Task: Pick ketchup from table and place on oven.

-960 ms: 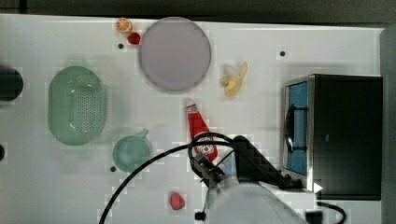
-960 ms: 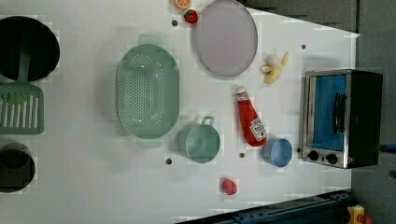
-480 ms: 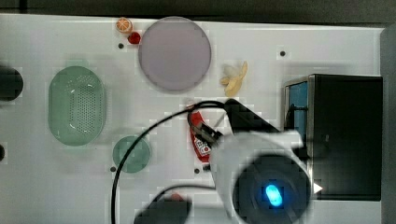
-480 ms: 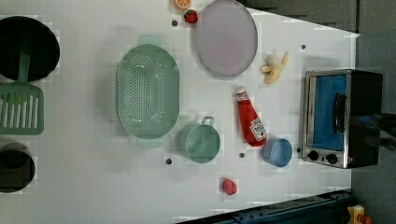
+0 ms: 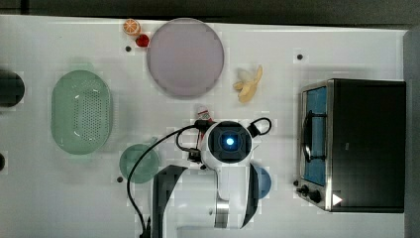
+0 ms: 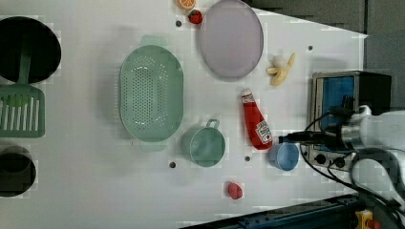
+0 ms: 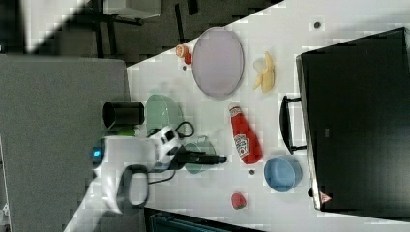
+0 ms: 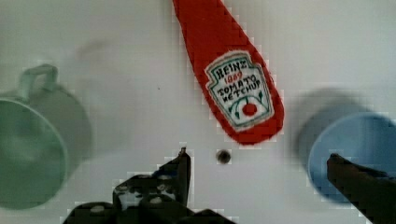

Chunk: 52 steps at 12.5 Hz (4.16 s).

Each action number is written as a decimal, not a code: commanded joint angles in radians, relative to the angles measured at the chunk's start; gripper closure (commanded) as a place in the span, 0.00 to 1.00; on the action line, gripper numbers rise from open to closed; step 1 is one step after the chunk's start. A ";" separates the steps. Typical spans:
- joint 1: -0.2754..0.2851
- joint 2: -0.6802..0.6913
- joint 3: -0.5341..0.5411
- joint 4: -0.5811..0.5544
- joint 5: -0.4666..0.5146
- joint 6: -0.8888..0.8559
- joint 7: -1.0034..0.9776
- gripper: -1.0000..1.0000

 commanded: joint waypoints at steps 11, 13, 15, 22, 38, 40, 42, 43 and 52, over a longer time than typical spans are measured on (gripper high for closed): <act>0.002 0.375 0.026 0.020 -0.022 0.457 -0.186 0.00; 0.002 0.392 0.025 0.020 -0.022 0.492 -0.186 0.16; 0.002 0.393 0.025 0.018 -0.022 0.498 -0.186 0.39; 0.002 0.136 0.024 0.042 -0.022 0.272 -0.180 0.39; -0.080 0.028 -0.264 0.667 -0.024 -0.457 -0.183 0.39; -0.095 0.101 -0.347 0.721 -0.024 -0.454 -0.184 0.39; -0.108 0.179 -0.426 0.764 -0.023 -0.442 -0.185 0.39; -0.113 0.215 -0.461 0.779 -0.023 -0.421 -0.185 0.39; -0.172 0.405 -0.529 0.787 0.039 -0.230 -0.188 0.35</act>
